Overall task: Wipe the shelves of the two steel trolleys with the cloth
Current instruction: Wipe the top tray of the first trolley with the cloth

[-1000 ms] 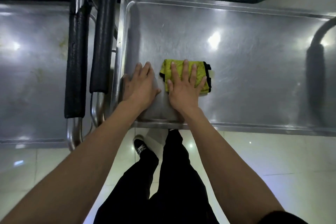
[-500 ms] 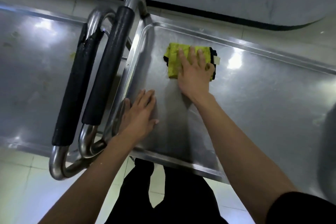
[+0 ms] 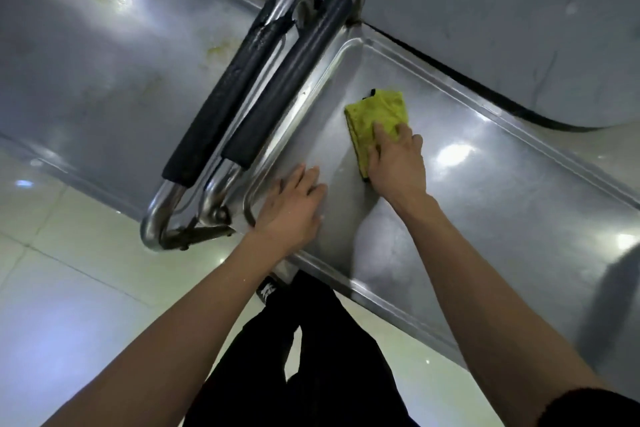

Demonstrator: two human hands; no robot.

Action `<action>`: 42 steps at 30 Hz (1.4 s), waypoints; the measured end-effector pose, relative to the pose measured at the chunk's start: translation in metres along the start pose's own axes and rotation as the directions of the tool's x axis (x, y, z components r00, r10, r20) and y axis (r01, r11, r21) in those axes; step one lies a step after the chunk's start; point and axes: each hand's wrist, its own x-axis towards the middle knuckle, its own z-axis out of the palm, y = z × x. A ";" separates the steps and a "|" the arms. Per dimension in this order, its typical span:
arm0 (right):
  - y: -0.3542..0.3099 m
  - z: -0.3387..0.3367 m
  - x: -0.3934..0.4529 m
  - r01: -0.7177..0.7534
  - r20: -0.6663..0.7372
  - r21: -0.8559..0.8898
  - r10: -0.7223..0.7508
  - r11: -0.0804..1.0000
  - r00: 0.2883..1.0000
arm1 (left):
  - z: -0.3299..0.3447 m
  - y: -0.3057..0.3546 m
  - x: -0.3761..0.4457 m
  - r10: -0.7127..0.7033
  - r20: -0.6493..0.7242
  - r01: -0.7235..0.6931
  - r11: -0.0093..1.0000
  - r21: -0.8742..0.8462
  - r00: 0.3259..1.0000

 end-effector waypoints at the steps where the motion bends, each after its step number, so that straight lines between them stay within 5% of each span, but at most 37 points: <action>1: -0.001 0.000 -0.007 0.035 0.008 -0.012 -0.035 0.999 0.999 | 0.003 0.000 -0.009 -0.002 -0.024 0.002 1.000 -0.010 1.000; 5: 0.009 -0.006 -0.011 0.155 -0.032 -0.152 -0.162 0.976 0.986 | 0.017 0.006 -0.041 -0.054 -0.041 0.053 0.998 -0.025 0.998; 11: 0.022 0.002 0.023 0.313 0.029 -0.139 -0.312 0.939 0.950 | 0.028 0.031 -0.070 -0.213 -0.149 0.213 0.977 -0.011 0.966; 17: 0.027 0.023 0.032 0.525 0.000 -0.176 -0.533 0.833 0.846 | 0.056 0.070 -0.080 -0.548 -0.267 0.510 0.836 -0.203 0.793; 21: 0.009 0.035 0.024 0.689 0.048 -0.165 -0.692 0.706 0.720 | 0.071 0.082 -0.081 -0.642 -0.299 0.537 0.761 -0.365 0.706; 26: -0.030 0.054 0.001 0.840 0.100 -0.193 -0.842 0.507 0.531 | 0.079 0.086 -0.082 -0.610 -0.369 0.540 0.793 -0.283 0.701; 32: -0.082 0.073 -0.028 0.974 0.225 -0.173 -0.956 0.149 0.186 | 0.084 0.087 -0.087 -0.615 -0.388 0.576 0.786 -0.225 0.687; 37: -0.080 0.071 -0.013 0.979 0.204 -0.143 -0.964 0.146 0.173 | 0.083 0.087 -0.085 -0.597 -0.415 0.585 0.793 -0.171 0.687; 42: -0.071 0.065 0.010 0.956 0.173 -0.149 -0.946 0.252 0.276 | 0.078 0.089 -0.084 -0.619 -0.326 0.621 0.776 -0.112 0.714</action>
